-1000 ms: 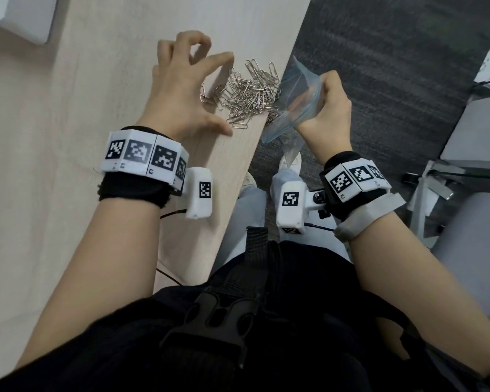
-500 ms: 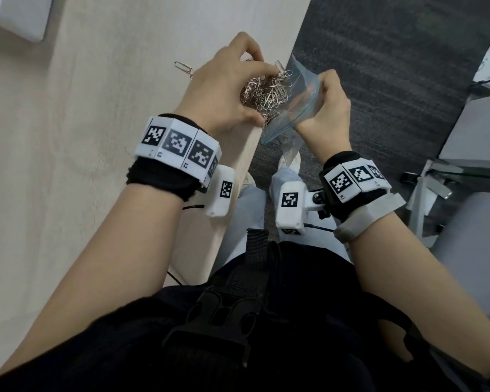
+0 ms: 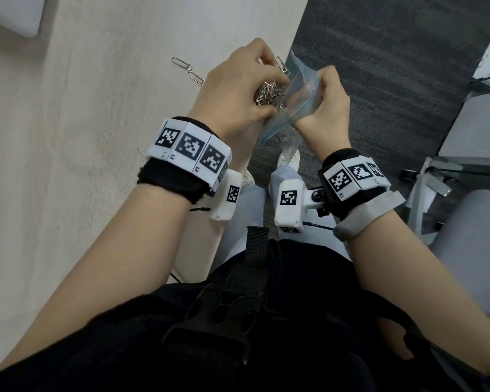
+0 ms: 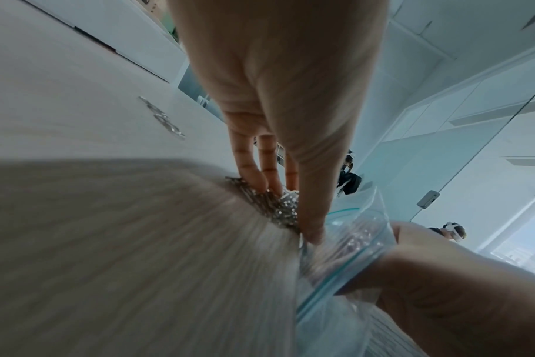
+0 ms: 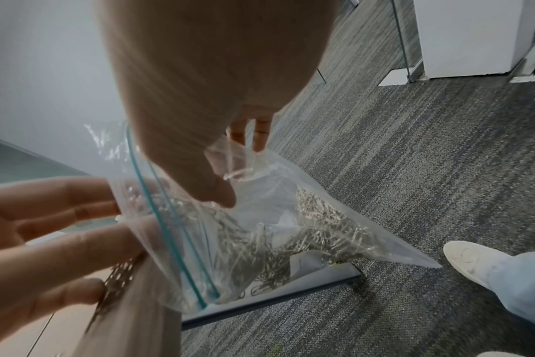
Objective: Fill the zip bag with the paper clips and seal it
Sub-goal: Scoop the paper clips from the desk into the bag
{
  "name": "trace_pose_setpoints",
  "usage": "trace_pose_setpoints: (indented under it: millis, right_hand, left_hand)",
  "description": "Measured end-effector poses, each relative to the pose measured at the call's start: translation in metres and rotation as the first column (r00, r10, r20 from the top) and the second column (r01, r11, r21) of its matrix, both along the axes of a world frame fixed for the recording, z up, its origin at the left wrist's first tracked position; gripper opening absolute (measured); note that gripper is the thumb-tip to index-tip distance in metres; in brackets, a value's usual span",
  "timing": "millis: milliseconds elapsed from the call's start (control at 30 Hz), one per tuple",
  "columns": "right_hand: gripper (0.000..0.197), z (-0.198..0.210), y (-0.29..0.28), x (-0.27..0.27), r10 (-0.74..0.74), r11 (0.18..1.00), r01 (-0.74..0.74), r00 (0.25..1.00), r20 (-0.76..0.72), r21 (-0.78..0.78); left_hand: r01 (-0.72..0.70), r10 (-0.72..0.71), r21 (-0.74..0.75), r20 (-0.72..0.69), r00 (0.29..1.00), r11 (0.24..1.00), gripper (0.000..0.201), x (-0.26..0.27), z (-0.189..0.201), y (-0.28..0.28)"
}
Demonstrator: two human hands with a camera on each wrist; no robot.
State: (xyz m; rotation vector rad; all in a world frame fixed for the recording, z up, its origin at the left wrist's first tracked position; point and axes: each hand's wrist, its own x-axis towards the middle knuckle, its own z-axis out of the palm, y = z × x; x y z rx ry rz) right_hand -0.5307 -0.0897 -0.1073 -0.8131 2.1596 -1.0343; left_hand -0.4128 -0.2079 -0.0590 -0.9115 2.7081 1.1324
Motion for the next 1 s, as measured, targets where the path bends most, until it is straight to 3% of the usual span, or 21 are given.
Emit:
trace_pose_setpoints:
  millis: [133, 233, 400, 467, 767, 1000]
  right_hand:
    - [0.047, -0.001, -0.001, 0.000, -0.003, 1.000, 0.003, 1.000, -0.014, 0.001]
    - [0.046, -0.001, 0.000, 0.000, -0.010, 1.000, 0.010, 1.000, -0.012, -0.007]
    - [0.048, 0.001, 0.000, 0.001, 0.010, 1.000, -0.011, 1.000, -0.023, -0.016]
    - [0.047, 0.001, -0.001, 0.001, 0.003, 1.000, -0.003, 1.000, -0.017, -0.009]
    - [0.045, 0.003, -0.002, 0.003, -0.008, 1.000, 0.008, 1.000, 0.011, -0.016]
    - [0.044, 0.004, -0.003, 0.002, -0.014, 1.000, 0.014, 1.000, 0.003, -0.011]
  left_hand:
    - [-0.063, 0.078, 0.117, -0.128, 0.989, 0.991, 0.046, 0.002, 0.000, -0.002]
    - [-0.109, 0.116, 0.053, -0.151, 0.982, 0.993, 0.052, 0.005, 0.000, -0.007]
    - [0.108, -0.105, -0.013, 0.135, 0.985, 0.994, 0.089, 0.000, 0.007, -0.013]
    - [0.130, -0.129, 0.007, 0.176, 0.976, 0.992, 0.092, -0.001, 0.010, -0.016]
    - [-0.033, 0.034, 0.092, -0.004, 0.999, 0.995, 0.052, -0.001, -0.003, -0.011]
    - [0.034, -0.030, 0.060, -0.071, 0.997, 0.998, 0.029, -0.006, -0.005, 0.001]
